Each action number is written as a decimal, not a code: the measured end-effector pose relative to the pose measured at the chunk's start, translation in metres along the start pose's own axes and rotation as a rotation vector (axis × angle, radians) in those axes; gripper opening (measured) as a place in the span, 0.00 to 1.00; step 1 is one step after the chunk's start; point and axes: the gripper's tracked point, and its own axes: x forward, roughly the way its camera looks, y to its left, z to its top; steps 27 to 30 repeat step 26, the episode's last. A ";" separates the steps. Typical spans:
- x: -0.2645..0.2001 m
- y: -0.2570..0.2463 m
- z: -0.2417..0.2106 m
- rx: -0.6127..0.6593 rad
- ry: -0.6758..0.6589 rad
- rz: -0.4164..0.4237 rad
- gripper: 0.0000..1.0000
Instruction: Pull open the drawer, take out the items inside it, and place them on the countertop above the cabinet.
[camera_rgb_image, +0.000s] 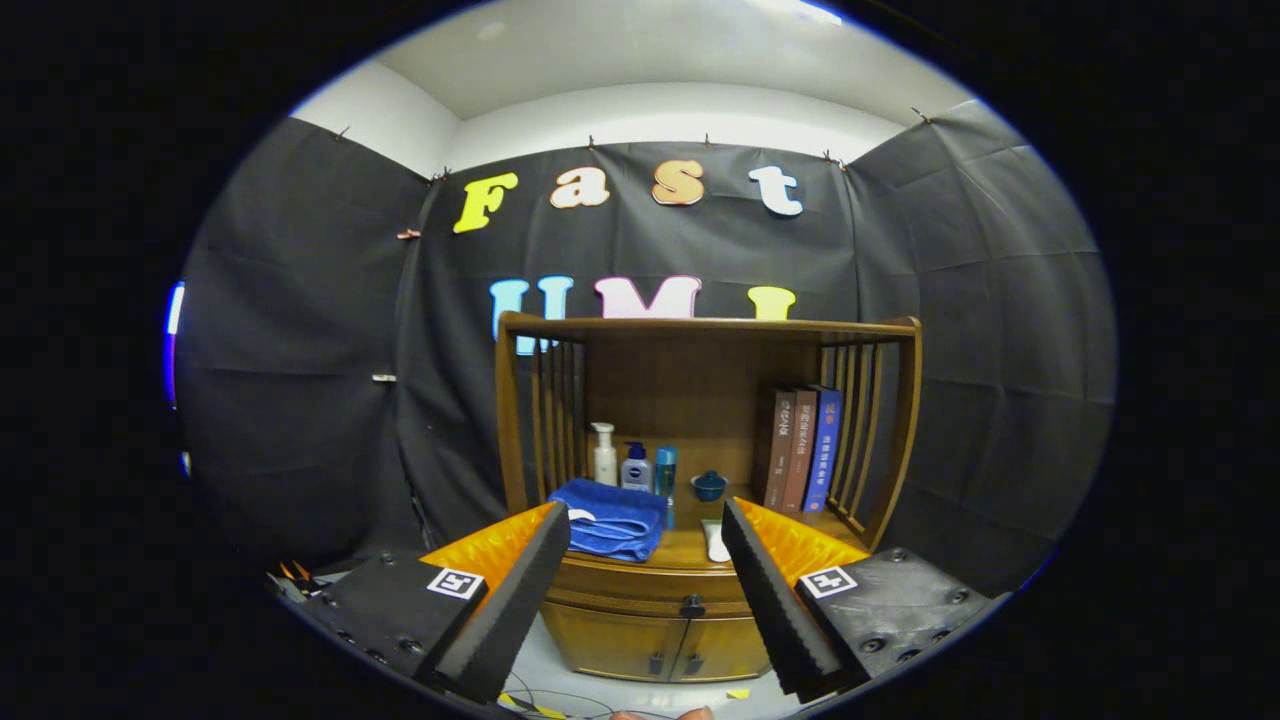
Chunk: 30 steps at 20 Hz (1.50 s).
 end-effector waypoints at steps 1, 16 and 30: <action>-0.005 0.001 0.000 0.009 -0.001 0.002 0.99; -0.016 -0.024 0.000 0.010 -0.021 -0.061 0.99; -0.008 -0.032 -0.013 0.001 -0.003 -0.085 0.99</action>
